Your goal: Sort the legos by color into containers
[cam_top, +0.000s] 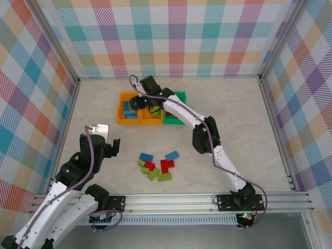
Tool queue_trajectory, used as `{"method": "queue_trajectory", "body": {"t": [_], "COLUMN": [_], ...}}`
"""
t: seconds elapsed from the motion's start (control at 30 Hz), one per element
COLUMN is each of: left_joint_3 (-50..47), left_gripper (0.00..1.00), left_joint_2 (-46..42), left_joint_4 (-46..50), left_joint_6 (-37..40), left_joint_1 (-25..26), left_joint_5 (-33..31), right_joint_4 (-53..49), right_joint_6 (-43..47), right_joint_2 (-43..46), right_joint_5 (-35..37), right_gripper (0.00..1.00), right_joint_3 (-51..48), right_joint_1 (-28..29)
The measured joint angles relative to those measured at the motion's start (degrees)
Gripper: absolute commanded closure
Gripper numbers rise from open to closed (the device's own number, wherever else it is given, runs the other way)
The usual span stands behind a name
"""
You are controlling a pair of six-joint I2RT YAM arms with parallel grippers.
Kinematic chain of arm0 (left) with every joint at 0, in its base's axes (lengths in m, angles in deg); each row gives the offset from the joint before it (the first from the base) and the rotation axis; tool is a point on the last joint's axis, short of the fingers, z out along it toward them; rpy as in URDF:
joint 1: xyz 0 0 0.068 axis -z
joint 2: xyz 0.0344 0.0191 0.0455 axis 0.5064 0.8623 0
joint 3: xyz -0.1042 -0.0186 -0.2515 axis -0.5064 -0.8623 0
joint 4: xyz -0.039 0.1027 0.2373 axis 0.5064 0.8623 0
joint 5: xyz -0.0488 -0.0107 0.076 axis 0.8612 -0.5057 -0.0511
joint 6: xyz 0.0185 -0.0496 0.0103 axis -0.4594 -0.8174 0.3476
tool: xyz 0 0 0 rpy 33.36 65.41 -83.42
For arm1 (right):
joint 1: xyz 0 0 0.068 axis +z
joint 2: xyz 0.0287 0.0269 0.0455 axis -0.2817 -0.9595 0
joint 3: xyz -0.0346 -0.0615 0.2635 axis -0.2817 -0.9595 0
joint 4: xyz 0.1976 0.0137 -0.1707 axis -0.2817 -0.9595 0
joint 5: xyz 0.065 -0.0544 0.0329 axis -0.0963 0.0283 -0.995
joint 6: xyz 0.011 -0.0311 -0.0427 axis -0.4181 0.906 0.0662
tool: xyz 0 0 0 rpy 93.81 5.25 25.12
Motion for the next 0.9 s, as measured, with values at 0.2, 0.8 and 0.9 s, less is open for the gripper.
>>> {"method": "queue_trajectory", "body": {"t": [0.2, 0.8, 0.9], "left_joint_3": [0.00, 2.12, 5.84], "left_gripper": [0.00, 0.00, 0.04], "left_joint_2": [-0.07, 6.84, 12.68], "left_joint_4": [-0.04, 1.64, 3.32], "left_joint_6": [0.00, -5.09, -12.52], "left_joint_1": [-0.11, -0.98, -1.03], "left_joint_5": [0.20, 7.74, 12.24], "right_joint_4": [-13.55, -41.55, -45.66], "right_joint_6": [1.07, 16.28, 20.46], "right_joint_2": [-10.71, -2.60, 6.49], "right_joint_5": [-0.76, 9.86, 11.50], "right_gripper": [0.50, 0.17, 0.05], "right_joint_3": [22.62, 24.61, 15.85], "right_joint_1": [0.02, 0.28, 0.24]}}
